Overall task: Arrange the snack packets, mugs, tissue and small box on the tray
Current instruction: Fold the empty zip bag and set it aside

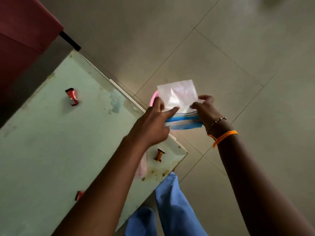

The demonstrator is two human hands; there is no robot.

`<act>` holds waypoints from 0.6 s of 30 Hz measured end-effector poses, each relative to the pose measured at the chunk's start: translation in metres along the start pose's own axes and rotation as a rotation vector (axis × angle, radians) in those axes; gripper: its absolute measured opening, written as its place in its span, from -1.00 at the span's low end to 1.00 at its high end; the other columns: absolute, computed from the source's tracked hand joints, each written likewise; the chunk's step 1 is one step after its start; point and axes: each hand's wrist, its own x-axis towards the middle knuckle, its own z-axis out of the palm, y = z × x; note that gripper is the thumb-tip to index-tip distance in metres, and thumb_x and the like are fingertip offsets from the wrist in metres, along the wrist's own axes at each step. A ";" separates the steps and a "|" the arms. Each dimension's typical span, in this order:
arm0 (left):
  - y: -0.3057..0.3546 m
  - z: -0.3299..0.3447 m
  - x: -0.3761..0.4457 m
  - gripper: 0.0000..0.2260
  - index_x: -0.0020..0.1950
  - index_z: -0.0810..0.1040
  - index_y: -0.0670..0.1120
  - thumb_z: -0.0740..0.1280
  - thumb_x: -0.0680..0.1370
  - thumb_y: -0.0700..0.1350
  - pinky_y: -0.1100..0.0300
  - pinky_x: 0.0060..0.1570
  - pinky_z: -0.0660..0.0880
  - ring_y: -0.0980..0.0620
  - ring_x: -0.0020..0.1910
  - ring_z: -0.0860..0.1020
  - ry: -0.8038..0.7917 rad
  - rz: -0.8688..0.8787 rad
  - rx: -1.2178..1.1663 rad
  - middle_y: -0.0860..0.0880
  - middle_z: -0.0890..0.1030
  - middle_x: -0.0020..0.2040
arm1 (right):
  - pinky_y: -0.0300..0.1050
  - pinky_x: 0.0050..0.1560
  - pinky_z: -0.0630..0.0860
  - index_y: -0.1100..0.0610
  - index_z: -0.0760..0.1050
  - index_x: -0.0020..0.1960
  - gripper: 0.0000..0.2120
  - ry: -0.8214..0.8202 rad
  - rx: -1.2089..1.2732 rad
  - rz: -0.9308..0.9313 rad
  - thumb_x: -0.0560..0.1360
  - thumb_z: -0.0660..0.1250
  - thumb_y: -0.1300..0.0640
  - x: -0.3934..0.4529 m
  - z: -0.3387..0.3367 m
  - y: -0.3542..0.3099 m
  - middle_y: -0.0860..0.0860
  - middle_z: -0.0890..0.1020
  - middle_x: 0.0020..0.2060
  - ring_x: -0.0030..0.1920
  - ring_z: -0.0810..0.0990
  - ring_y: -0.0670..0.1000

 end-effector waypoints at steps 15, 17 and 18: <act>-0.055 0.032 0.057 -0.77 0.08 0.58 0.01 0.24 0.52 -0.23 0.69 -0.32 0.28 0.13 -0.11 0.46 0.250 -0.290 -0.509 0.02 0.38 0.06 | -0.02 0.07 0.37 0.39 0.51 0.01 -0.78 0.216 -0.684 -0.229 0.42 0.16 0.42 0.138 0.042 0.088 0.33 0.49 0.15 0.07 0.50 0.27; -0.059 0.041 0.056 -0.79 0.06 0.59 -0.02 0.26 0.51 -0.24 0.69 -0.28 0.29 0.11 -0.10 0.49 0.283 -0.298 -0.526 0.03 0.36 0.06 | -0.10 0.18 0.32 0.35 0.54 0.09 -0.70 0.121 -0.696 -0.162 0.42 0.15 0.43 0.146 0.049 0.099 0.30 0.53 0.18 0.18 0.49 0.24; -0.060 0.044 0.055 -0.79 0.05 0.59 -0.03 0.26 0.50 -0.26 0.69 -0.26 0.29 0.12 -0.12 0.49 0.304 -0.297 -0.528 0.03 0.36 0.06 | -0.11 0.25 0.31 0.32 0.52 0.15 -0.66 0.047 -0.729 -0.110 0.43 0.15 0.43 0.147 0.051 0.104 0.27 0.51 0.23 0.24 0.46 0.23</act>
